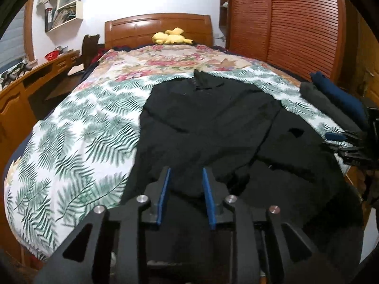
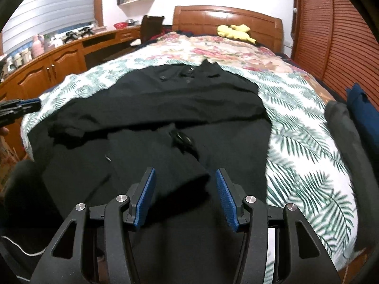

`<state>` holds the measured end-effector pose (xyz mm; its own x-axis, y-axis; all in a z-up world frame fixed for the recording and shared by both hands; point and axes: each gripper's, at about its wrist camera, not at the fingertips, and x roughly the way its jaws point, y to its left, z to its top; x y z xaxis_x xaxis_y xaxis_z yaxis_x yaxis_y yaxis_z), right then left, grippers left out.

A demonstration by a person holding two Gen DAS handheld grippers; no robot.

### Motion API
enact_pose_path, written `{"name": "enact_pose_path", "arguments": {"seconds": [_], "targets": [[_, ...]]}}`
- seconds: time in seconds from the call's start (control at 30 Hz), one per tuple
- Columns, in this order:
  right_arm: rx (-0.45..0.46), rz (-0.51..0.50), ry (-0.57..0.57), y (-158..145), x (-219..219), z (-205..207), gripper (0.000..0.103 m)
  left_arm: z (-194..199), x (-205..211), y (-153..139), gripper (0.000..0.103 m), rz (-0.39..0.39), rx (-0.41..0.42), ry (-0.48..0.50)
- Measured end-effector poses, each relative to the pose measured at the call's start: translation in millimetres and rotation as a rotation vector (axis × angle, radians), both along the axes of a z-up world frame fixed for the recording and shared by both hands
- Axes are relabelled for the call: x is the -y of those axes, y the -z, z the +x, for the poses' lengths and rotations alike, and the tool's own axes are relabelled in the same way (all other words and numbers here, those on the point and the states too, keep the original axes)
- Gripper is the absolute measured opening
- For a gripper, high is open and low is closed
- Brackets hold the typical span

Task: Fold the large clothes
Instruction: 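Close both grippers on the coat hem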

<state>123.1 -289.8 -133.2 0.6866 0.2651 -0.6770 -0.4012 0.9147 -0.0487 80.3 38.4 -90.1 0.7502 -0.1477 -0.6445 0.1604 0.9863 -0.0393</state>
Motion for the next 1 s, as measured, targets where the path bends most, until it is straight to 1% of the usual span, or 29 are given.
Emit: {"name": "enact_pose_path", "arguments": {"seconds": [0.1,0.2,0.4,0.53,0.6,0.63,0.77,0.93,1.0], "targets": [[-0.023,0.000,0.035,8,16,-2,0.053,-4,-17,10,0.034,0.011,-0.025,-0.035],[-0.033,-0.014,0.074,13,31,-2,0.053,-6,-30,21,0.036,0.016,-0.054,-0.061],[-0.068,-0.023,0.120,21,51,-2,0.054,-8,-52,46,0.038,0.026,-0.113,-0.110],[-0.110,-0.055,0.135,31,57,0,0.054,-6,-60,62,0.038,0.029,-0.146,-0.134],[-0.127,-0.056,0.144,34,60,-1,0.054,-3,-63,69,0.038,0.015,-0.173,-0.132],[-0.135,-0.048,0.146,36,62,-1,0.055,-3,-65,71,0.038,-0.004,-0.170,-0.131],[-0.160,-0.035,0.151,38,68,-4,0.056,-1,-71,72,0.039,-0.034,-0.170,-0.132],[-0.185,-0.046,0.128,39,66,-6,0.057,0,-69,73,0.039,-0.016,-0.170,-0.131],[-0.197,-0.028,0.105,39,64,-6,0.057,0,-69,73,0.039,-0.016,-0.169,-0.133]]}}
